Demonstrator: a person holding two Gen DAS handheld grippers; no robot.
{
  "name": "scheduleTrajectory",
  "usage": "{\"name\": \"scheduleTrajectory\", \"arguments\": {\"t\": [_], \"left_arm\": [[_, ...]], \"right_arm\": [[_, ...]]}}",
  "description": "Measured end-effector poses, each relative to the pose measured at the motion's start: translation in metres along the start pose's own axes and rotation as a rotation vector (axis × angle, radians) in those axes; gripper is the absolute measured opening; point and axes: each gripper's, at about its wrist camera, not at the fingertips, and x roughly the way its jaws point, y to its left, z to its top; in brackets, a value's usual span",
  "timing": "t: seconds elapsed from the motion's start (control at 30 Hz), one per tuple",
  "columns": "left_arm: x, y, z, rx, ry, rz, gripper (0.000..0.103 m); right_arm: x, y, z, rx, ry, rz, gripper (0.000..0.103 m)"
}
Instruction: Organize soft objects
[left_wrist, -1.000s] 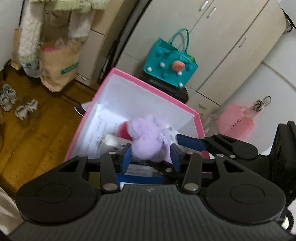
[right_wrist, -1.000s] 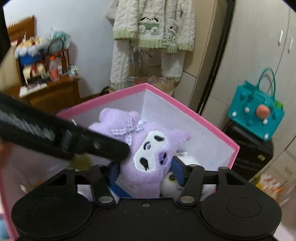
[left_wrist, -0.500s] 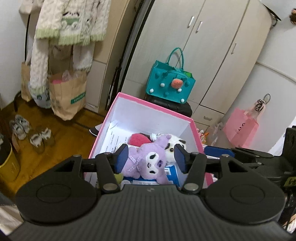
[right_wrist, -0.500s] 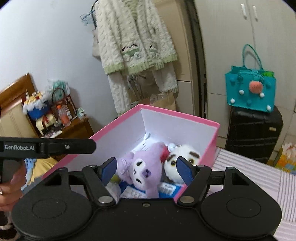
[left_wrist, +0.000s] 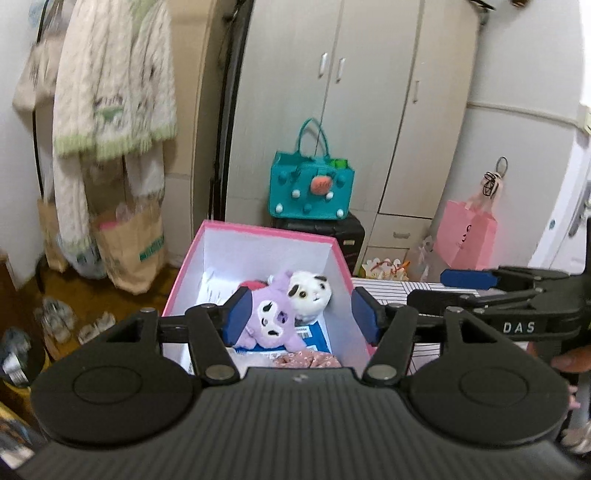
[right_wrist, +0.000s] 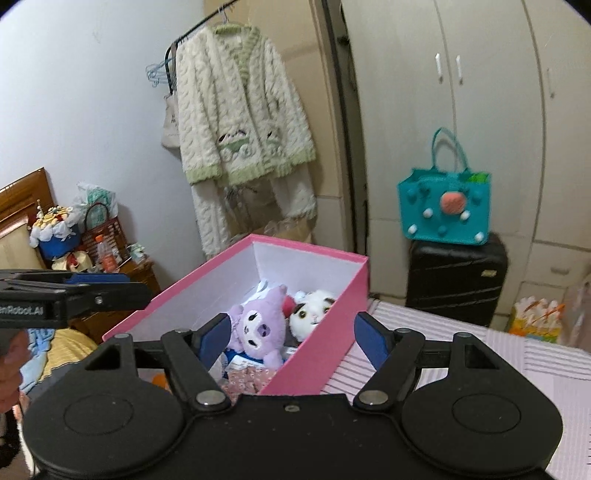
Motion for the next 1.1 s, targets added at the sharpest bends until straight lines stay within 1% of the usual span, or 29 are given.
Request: {"name": "scheduleTrajectory", "arguments": {"t": [0.13,0.37,0.53,0.67,0.7,0.73,0.8,0.87,0.97,1.0,1.03,1.07,1.1], "left_arm": [[-0.019,-0.02,-0.003,0.062,-0.033,-0.013,0.065],[-0.048,-0.043,-0.013,0.106,-0.082,-0.029,0.073],[-0.061,-0.051,-0.027,0.101,-0.103,-0.033,0.077],[-0.07,-0.056,-0.039,0.097,-0.121,-0.031,0.079],[-0.072,-0.056,-0.041,0.085,-0.133,-0.025,0.08],[-0.075,-0.056,-0.044,0.072,-0.151,-0.014,0.082],[-0.079,-0.058,-0.048,0.065,-0.18,0.011,0.086],[-0.081,-0.063,-0.052,0.081,-0.194,0.035,0.088],[-0.08,-0.07,-0.061,0.109,-0.191,0.041,0.094],[-0.08,-0.069,-0.064,0.107,-0.186,0.036,0.095],[-0.08,-0.068,-0.066,0.098,-0.177,0.032,0.096],[-0.081,-0.066,-0.07,0.086,-0.17,0.031,0.097],[-0.082,-0.064,-0.072,0.077,-0.164,0.035,0.099]], "right_arm": [[-0.026,0.002,-0.002,-0.021,-0.037,-0.02,0.079],[-0.072,0.012,-0.015,-0.067,-0.107,-0.076,0.08],[-0.101,0.012,-0.031,-0.039,-0.154,-0.094,0.083],[-0.119,0.012,-0.048,-0.021,-0.184,-0.125,0.084],[-0.125,0.011,-0.052,-0.02,-0.207,-0.121,0.09],[-0.13,0.008,-0.057,-0.01,-0.227,-0.118,0.094],[-0.139,0.006,-0.064,0.005,-0.249,-0.14,0.098],[-0.142,0.008,-0.07,0.002,-0.249,-0.173,0.103],[-0.144,0.016,-0.076,-0.007,-0.21,-0.239,0.103],[-0.145,0.017,-0.079,-0.01,-0.187,-0.247,0.103],[-0.146,0.015,-0.084,-0.005,-0.17,-0.222,0.103],[-0.147,0.012,-0.088,0.023,-0.162,-0.206,0.103],[-0.149,0.008,-0.093,0.062,-0.161,-0.213,0.103]]}}
